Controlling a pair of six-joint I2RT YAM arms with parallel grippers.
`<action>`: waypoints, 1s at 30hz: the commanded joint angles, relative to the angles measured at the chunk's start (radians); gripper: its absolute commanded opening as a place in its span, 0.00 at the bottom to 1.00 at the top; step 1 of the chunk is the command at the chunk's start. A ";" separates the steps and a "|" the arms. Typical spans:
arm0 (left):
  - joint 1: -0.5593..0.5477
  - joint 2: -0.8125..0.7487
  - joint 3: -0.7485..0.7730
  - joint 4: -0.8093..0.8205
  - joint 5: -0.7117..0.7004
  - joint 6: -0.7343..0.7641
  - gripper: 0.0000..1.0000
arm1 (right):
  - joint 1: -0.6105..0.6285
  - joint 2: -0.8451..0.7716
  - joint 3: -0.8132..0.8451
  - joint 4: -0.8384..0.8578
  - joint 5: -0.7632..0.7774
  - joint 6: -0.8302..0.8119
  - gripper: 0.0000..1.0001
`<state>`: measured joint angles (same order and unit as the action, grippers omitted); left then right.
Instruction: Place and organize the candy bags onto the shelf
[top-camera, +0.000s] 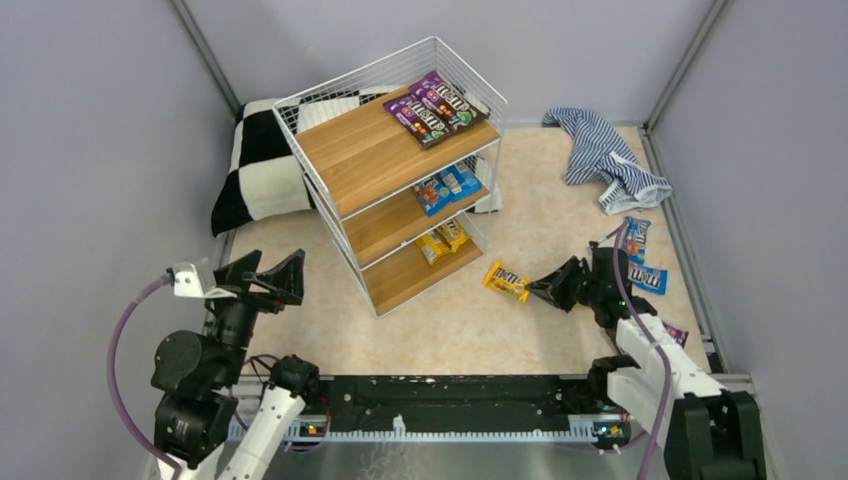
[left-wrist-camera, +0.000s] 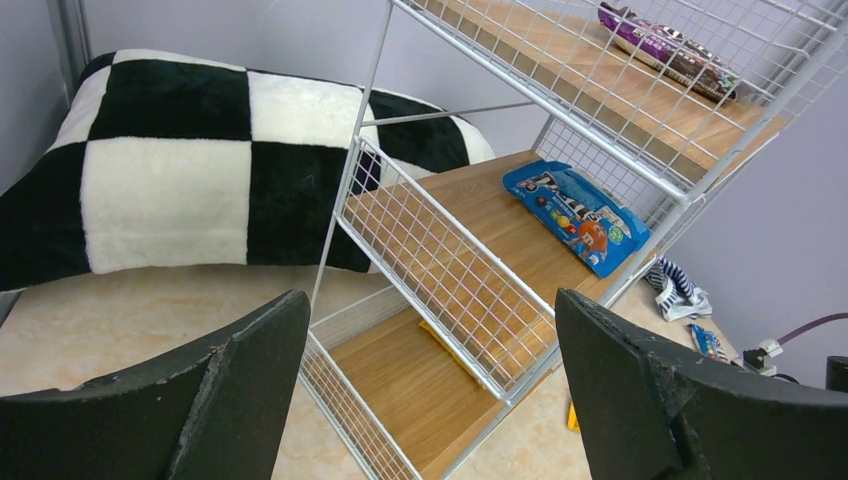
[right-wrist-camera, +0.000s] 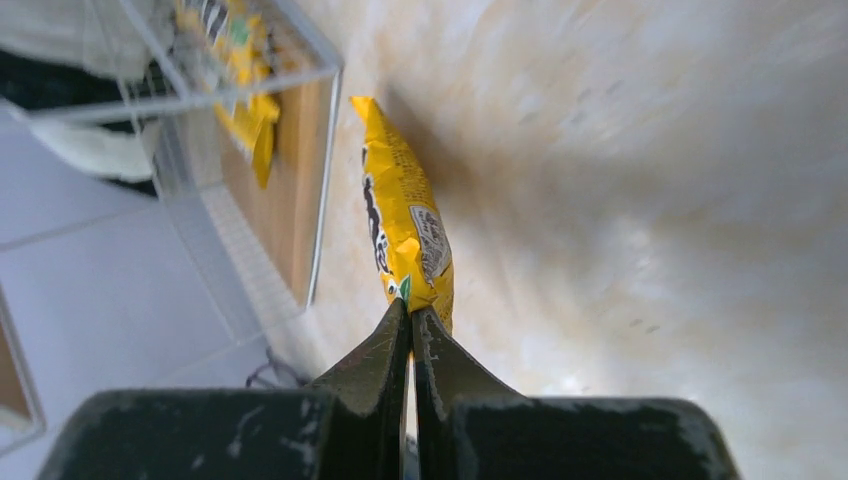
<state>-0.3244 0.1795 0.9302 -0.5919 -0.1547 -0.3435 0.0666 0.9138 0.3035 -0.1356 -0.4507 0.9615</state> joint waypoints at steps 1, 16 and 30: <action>-0.004 0.013 -0.026 0.065 0.013 -0.014 0.98 | 0.171 -0.090 0.008 0.009 -0.046 0.165 0.00; -0.004 -0.003 0.046 0.006 0.008 -0.017 0.98 | 0.875 0.375 0.233 0.617 0.614 0.605 0.00; -0.004 0.003 0.127 -0.065 0.005 0.026 0.98 | 0.923 0.803 0.478 0.655 0.875 0.743 0.00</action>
<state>-0.3244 0.1791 1.0294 -0.6376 -0.1501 -0.3412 0.9699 1.6836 0.6975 0.4820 0.3092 1.6558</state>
